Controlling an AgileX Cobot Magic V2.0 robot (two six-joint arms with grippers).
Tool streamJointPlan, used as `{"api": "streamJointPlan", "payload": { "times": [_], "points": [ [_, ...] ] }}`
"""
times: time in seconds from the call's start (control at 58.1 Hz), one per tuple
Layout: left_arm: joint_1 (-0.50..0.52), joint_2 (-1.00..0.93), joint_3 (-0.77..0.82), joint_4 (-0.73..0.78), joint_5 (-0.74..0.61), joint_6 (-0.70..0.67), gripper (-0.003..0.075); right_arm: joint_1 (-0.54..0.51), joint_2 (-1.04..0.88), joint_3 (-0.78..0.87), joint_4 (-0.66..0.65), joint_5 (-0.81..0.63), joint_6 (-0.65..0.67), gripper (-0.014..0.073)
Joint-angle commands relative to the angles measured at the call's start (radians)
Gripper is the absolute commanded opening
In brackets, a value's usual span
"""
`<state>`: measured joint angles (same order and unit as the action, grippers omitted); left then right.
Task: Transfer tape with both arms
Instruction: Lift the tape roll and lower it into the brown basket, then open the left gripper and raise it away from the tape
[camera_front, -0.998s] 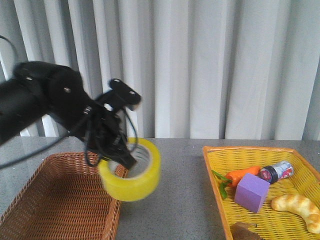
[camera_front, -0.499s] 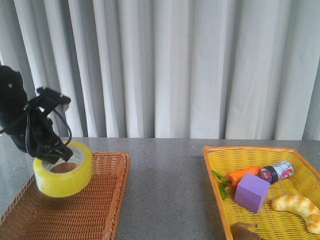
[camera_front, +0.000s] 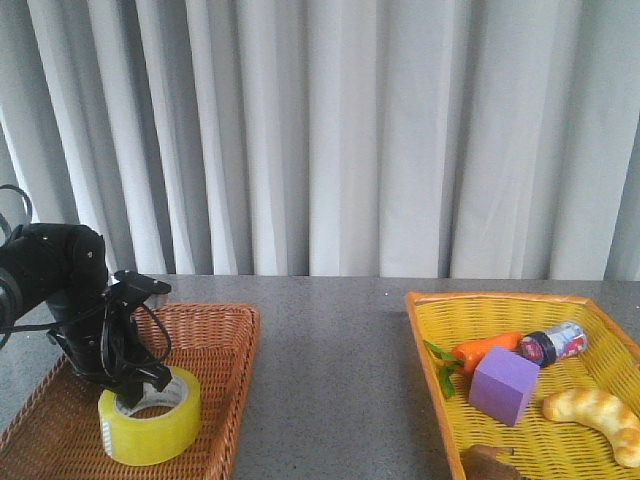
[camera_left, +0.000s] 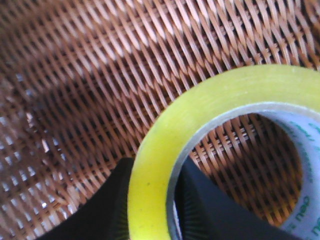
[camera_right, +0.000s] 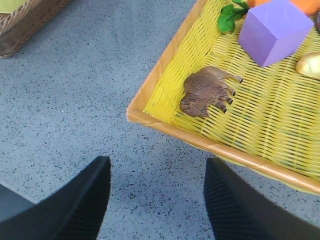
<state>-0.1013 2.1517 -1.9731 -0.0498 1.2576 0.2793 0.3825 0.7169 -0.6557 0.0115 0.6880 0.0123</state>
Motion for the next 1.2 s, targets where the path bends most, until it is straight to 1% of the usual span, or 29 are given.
{"api": "streamJointPlan", "payload": {
  "times": [0.0,0.086,0.138,0.224,0.293,0.344,0.43,0.706,0.826,0.912,1.033,1.188],
  "points": [
    [0.0,-0.065,-0.032,-0.036,-0.025,-0.007,0.0166,-0.005,-0.004,-0.027,-0.002,-0.06,-0.012,0.0414],
    [0.0,-0.067,-0.032,-0.036,-0.018,0.002,0.0258,-0.005,-0.004,-0.027,-0.002,-0.06,-0.012,0.0414],
    [0.0,-0.067,-0.032,-0.036,-0.009,0.002,0.0339,-0.005,-0.004,-0.027,-0.002,-0.06,-0.012,0.0414],
    [0.0,-0.074,-0.032,-0.036,-0.007,-0.005,0.0435,-0.005,-0.004,-0.027,-0.002,-0.06,-0.012,0.0414],
    [0.0,-0.089,-0.032,-0.037,-0.008,-0.018,0.0491,-0.005,-0.004,-0.027,-0.002,-0.06,-0.012,0.0414],
    [0.0,-0.11,-0.032,-0.044,-0.008,-0.033,0.0518,-0.005,-0.004,-0.027,-0.002,-0.06,-0.012,0.0414],
    [0.0,-0.161,-0.032,-0.075,-0.008,-0.035,0.0532,-0.005,-0.004,-0.027,-0.002,-0.06,-0.012,0.0414],
    [0.0,-0.361,-0.028,-0.16,-0.008,-0.052,0.0514,-0.005,-0.004,-0.027,-0.002,-0.06,-0.012,0.0414],
    [0.0,-0.468,0.025,-0.175,-0.021,-0.052,0.0513,-0.005,-0.004,-0.027,-0.002,-0.06,-0.012,0.0414],
    [0.0,-0.551,0.104,-0.174,-0.049,-0.052,0.0513,-0.005,-0.004,-0.027,-0.002,-0.06,-0.012,0.0414],
    [0.0,-0.677,0.27,-0.175,-0.121,-0.052,0.0513,-0.005,-0.004,-0.027,-0.002,-0.06,-0.012,0.0414],
    [0.0,-0.861,0.533,-0.174,-0.271,-0.049,0.0513,-0.005,-0.004,-0.027,-0.002,-0.06,-0.012,0.0414]
  ]
}}
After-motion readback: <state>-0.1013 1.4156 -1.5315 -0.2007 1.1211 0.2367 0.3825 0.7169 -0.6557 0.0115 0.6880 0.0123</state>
